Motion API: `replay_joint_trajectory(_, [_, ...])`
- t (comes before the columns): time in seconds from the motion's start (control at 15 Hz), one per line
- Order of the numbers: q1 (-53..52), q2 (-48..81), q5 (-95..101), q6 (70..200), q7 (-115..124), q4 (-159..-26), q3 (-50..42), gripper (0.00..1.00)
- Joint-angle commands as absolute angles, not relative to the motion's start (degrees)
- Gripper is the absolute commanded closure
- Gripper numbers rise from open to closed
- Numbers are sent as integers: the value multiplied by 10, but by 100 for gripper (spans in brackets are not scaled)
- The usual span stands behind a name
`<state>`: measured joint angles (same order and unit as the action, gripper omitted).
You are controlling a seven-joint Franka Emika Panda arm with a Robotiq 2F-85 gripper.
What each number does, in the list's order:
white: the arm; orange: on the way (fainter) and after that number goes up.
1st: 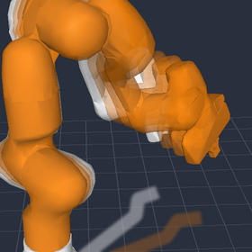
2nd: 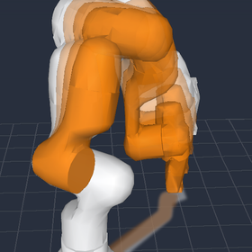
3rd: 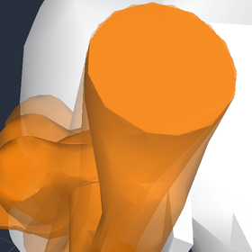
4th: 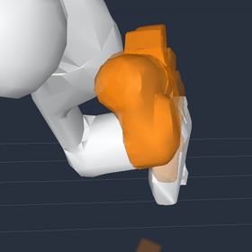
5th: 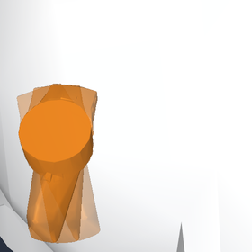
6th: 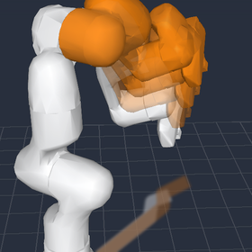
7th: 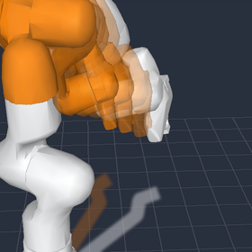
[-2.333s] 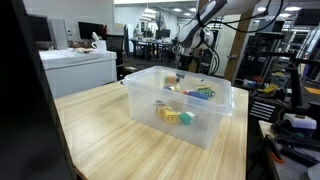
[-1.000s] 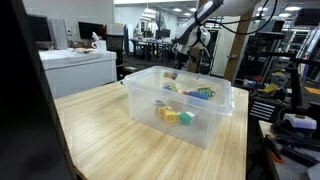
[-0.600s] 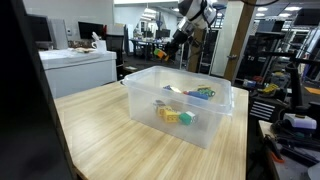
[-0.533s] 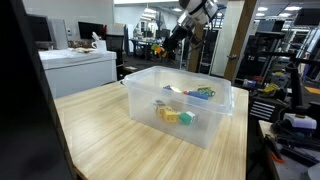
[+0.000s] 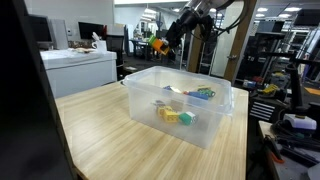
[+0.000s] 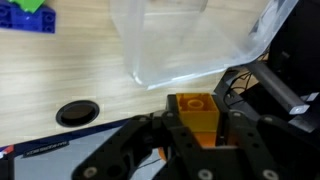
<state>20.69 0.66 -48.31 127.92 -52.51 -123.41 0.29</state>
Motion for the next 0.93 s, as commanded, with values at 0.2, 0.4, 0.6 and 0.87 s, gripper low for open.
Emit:
replay_joint_trajectory(0.2, [113,-97,-395,1316,-466,-1380,-46,38])
replay_joint_trajectory(0.4, [94,-107,-366,1321,-433,-1393,-58,19])
replay_joint_trajectory(0.6, [84,-96,-368,1327,-405,-1368,-72,1])
replay_joint_trajectory(0.87, [90,-58,-378,1361,-354,-1311,-96,0])
